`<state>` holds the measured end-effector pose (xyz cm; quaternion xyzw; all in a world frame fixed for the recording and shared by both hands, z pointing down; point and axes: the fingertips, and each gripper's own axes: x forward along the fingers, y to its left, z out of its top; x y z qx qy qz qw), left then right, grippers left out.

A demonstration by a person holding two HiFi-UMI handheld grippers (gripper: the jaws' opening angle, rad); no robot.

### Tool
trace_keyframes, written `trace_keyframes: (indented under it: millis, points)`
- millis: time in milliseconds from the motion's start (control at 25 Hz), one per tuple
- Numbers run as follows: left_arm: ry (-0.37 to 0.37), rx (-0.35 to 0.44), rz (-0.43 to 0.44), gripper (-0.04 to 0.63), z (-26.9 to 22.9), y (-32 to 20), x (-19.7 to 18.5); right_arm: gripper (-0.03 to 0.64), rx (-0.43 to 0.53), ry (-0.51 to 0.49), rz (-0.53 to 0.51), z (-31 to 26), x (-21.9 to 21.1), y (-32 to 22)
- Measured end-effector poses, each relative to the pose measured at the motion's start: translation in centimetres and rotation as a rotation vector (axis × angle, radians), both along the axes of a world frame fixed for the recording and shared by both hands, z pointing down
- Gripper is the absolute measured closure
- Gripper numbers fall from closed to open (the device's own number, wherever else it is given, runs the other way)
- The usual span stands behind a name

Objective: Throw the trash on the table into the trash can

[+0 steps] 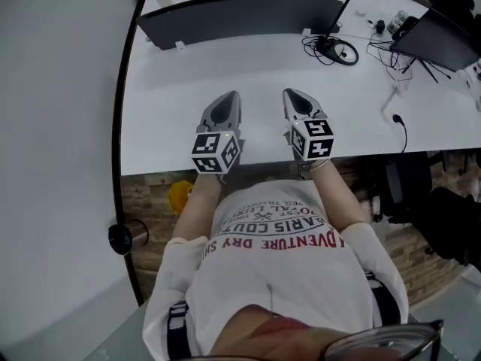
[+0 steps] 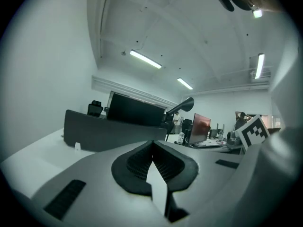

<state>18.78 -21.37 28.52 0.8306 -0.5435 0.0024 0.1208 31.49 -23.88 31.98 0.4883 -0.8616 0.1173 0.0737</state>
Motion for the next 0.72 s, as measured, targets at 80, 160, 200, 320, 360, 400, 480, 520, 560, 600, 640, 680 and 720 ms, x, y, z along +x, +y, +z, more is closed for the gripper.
trace_keyframes:
  millis: [80,160,200,320,360,400,480,520,560,600,640,680,720]
  points:
    - [-0.010,0.016,0.030,0.572,-0.8,0.1,0.9,0.591,-0.003,-0.035,0.055,-0.4,1.7,0.3]
    - [-0.013,0.026,0.053,0.572,-1.3,0.1,1.5,0.591,0.009,-0.024,0.091,-0.6,2.6,0.5]
    - [-0.013,0.029,0.065,0.572,-1.5,0.2,1.8,0.591,0.016,-0.017,0.105,-0.7,2.9,0.5]
    - [-0.016,0.036,0.098,0.572,-1.8,0.6,2.4,0.592,0.027,-0.002,0.121,-1.2,2.7,0.7]
    - [-0.015,0.036,0.102,0.572,-1.9,0.7,2.3,0.592,0.031,0.007,0.120,-1.3,2.5,0.7]
    - [-0.011,0.036,0.103,0.572,-1.9,0.8,2.2,0.592,0.036,0.017,0.118,-1.4,2.2,0.8]
    - [-0.004,0.036,0.102,0.572,-1.8,1.1,1.8,0.592,0.044,0.027,0.113,-1.5,1.6,1.1]
    - [-0.002,0.036,0.101,0.572,-1.8,1.2,1.6,0.592,0.046,0.028,0.112,-1.4,1.4,1.3]
    - [-0.001,0.038,0.100,0.572,-1.8,1.2,1.5,0.592,0.048,0.029,0.111,-1.4,1.2,1.4]
    - [0.001,0.042,0.097,0.572,-1.9,1.3,1.3,0.592,0.050,0.030,0.111,-1.4,1.0,1.5]
    - [0.003,0.048,0.093,0.572,-2.1,1.4,1.1,0.592,0.051,0.030,0.110,-1.4,0.8,1.6]
    - [0.004,0.057,0.088,0.572,-2.4,1.4,0.8,0.592,0.052,0.030,0.110,-1.4,0.6,1.7]
    - [0.002,0.066,0.083,0.572,-2.6,1.6,0.6,0.592,0.054,0.030,0.108,-1.4,0.4,1.8]
